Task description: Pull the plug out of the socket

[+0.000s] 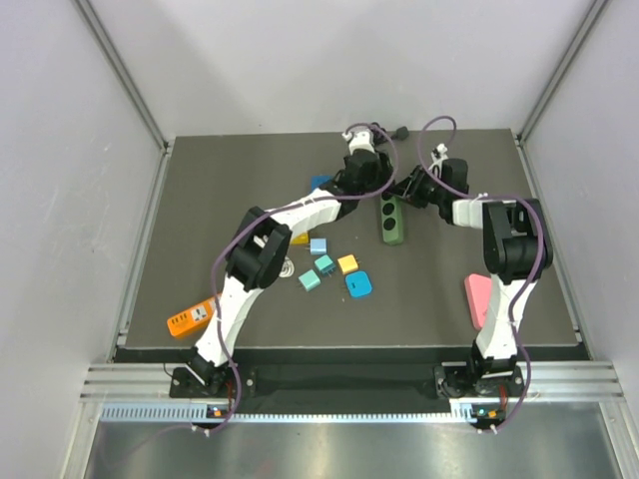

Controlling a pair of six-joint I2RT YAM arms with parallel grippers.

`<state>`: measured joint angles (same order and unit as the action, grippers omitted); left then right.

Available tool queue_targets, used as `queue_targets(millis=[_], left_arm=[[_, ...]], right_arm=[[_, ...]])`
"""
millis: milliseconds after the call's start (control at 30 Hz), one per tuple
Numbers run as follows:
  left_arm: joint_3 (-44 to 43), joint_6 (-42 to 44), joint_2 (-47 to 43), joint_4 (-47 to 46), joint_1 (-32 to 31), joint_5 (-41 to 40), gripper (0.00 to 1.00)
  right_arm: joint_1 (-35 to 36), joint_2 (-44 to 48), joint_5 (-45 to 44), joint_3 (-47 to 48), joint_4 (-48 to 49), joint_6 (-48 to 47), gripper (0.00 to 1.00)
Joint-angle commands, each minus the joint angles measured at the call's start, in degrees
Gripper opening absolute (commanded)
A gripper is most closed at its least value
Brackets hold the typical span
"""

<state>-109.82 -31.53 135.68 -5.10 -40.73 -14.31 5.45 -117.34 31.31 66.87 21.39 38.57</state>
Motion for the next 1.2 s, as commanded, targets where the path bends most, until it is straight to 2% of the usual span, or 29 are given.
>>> queue_targets(millis=[0, 33, 67, 167, 267, 367, 433, 533, 600, 767, 833, 867, 1067, 1167], left_arm=[[-0.51, -14.83, -8.06, -14.98, 2.75, 16.12, 0.0], [1.26, -22.8, -8.23, -17.81, 4.59, 17.63, 0.0], [3.02, -25.14, -8.32, -20.45, 5.13, 19.39, 0.0], [4.34, -25.95, -9.2, -20.82, 4.96, 18.88, 0.0], [7.07, -25.87, -10.51, -25.04, 4.7, 18.96, 0.0], [6.37, -16.05, -13.32, -17.85, 2.59, 15.28, 0.0], [8.3, -6.94, -16.82, -12.67, 0.32, 9.78, 0.0], [14.07, 0.3, -20.96, -8.27, -1.01, 7.98, 0.0], [18.3, 1.9, -25.45, -7.64, -1.02, 9.2, 0.0], [30.26, 5.69, -34.94, -2.37, -0.93, 18.59, 0.0], [33.17, 6.48, -38.53, -0.53, -0.93, 19.14, 0.0], [33.88, 6.65, -39.43, 4.26, -0.93, 17.49, 0.0], [26.78, 7.27, -39.44, 25.37, -0.93, 11.5, 0.0], [27.2, 7.36, -38.65, 25.76, -0.93, 11.05, 0.0]], right_arm=[[-1.58, -2.19, -13.12, 0.36, -2.67, -2.53, 0.0], [-1.59, -2.28, -13.03, 0.45, -2.67, -2.53, 0.0], [-1.59, -2.19, -12.94, 0.45, -2.67, -2.62, 0.0], [-1.67, -2.28, -12.59, 0.45, -2.58, -2.53, 0.0], [-1.85, -2.37, -12.15, 0.28, -2.14, -2.18, 0.0], [-2.03, -2.63, -11.28, 0.19, -1.35, -2.09, 0.0], [-2.11, -2.63, -10.4, 0.19, -1.0, -1.83, 0.0], [-2.55, -3.16, -9.25, 0.28, -0.3, -1.57, 0.0], [-2.55, -3.25, -8.72, 0.45, -0.12, -1.3, 0.0], [-2.99, -3.51, -7.23, 0.28, 0.85, -0.95, 0.0], [-2.91, -3.51, -6.97, 0.28, 0.94, -0.95, 0.0], [-2.9, -3.6, -6.88, 0.36, 0.94, -1.04, 0.0], [-2.99, -3.77, -6.26, 0.37, 1.11, -0.95, 0.0], [-2.9, -3.86, -6.09, 0.45, 1.11, -0.95, 0.0]])
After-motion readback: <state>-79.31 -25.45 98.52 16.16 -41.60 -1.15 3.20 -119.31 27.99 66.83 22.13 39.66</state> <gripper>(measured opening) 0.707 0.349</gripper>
